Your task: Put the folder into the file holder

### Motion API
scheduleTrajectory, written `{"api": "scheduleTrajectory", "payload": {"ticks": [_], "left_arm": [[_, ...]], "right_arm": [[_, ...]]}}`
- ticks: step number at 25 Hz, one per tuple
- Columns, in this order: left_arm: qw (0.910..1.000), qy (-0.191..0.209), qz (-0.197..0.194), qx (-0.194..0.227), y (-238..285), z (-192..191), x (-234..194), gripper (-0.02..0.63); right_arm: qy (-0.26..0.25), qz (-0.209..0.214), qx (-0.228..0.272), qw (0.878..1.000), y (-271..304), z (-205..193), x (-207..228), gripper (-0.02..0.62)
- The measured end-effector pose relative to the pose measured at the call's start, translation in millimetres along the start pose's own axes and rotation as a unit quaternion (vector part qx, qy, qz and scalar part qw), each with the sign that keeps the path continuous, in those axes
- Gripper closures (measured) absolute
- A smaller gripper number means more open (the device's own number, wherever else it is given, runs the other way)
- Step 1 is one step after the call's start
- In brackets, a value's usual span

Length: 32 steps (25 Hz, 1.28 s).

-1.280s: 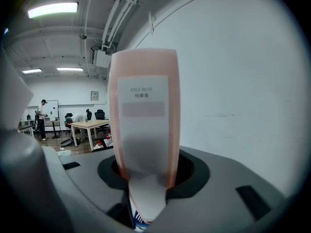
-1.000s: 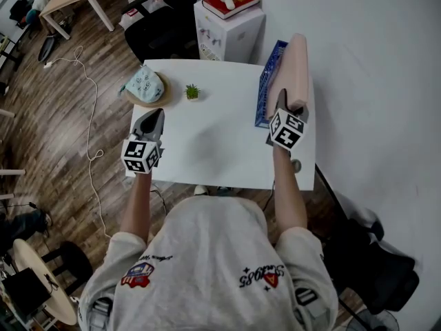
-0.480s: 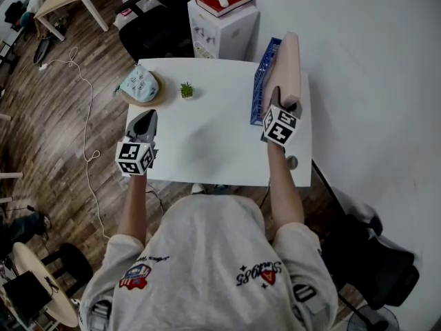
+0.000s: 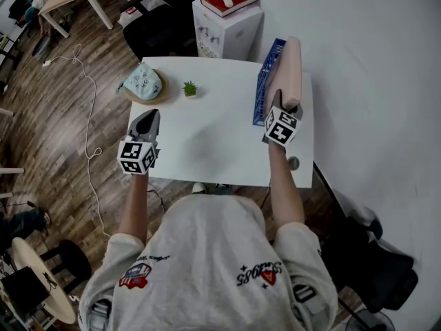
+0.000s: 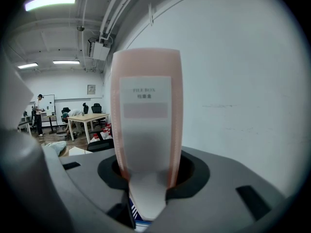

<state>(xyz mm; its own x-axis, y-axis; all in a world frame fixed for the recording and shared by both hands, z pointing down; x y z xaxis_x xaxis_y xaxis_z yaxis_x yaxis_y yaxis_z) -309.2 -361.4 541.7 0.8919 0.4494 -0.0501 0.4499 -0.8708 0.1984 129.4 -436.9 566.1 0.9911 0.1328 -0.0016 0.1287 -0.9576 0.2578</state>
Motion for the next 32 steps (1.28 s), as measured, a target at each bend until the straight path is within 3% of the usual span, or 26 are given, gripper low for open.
{"api": "scheduleTrajectory", "payload": {"ticks": [14,21,32], "left_arm": [[1.0000,-0.001,0.001,-0.006,-9,-5,-1,0.600],[0.9999,0.000,-0.010,-0.005,-8,-4,5,0.600],[0.9993,0.000,-0.038,-0.003,-11,-8,23,0.600]], "right_arm": [[-0.015,0.012,-0.028,0.999,-2,-23,-1,0.413],[-0.004,0.025,-0.036,0.999,-5,-23,-1,0.387],[0.008,0.041,-0.026,0.999,-44,-19,-6,0.396]]}}
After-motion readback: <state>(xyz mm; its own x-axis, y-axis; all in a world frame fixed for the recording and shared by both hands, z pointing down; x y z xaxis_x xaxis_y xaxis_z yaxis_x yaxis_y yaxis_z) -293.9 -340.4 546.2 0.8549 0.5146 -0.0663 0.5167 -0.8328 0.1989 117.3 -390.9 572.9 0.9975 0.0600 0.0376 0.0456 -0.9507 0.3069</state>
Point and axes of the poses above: the fingertips, and each gripper's own axes: y forward along the fingers, x to its right, z out of its top, the point moved 4 cm from there along -y, backward along the fingers, and after that the axes turned 4 degrees about x, right-handed, at the moved point
